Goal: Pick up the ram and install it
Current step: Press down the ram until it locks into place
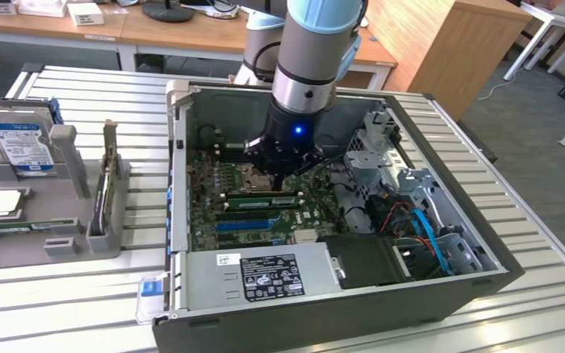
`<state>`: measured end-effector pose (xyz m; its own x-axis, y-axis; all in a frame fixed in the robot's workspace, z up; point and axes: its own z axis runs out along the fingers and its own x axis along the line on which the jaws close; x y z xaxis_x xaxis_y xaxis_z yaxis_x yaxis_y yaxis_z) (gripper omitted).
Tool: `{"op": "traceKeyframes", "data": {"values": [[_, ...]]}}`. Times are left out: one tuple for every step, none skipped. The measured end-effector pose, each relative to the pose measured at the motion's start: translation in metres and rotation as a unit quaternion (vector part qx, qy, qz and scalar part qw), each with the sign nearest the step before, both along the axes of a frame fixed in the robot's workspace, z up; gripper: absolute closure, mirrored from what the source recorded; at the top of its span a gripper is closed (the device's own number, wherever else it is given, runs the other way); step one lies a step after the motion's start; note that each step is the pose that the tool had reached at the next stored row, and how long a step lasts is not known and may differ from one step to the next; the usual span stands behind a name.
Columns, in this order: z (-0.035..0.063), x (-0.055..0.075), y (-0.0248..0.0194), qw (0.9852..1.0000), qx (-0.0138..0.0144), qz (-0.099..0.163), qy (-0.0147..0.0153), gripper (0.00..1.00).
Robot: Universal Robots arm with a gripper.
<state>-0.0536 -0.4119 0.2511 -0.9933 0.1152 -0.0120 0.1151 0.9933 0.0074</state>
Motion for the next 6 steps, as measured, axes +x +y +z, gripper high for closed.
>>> {"op": "traceKeyframes", "data": {"values": [[0.0, 0.0, 0.0, 1.0, 0.0, -0.005, 0.0, 0.89], [0.0, 0.0, 0.0, 1.0, 0.0, -0.005, 0.0, 0.89], [0.0, 0.0, 0.0, 1.0, 0.0, -0.005, 0.0, 0.89], [0.0, 0.0, 0.0, 1.0, 0.0, -0.005, 0.0, 0.89], [0.0, 0.0, 0.0, 1.0, 0.0, -0.005, 0.0, 0.89], [0.0, 0.0, 0.0, 1.0, 0.0, -0.005, 0.0, 0.89]]}}
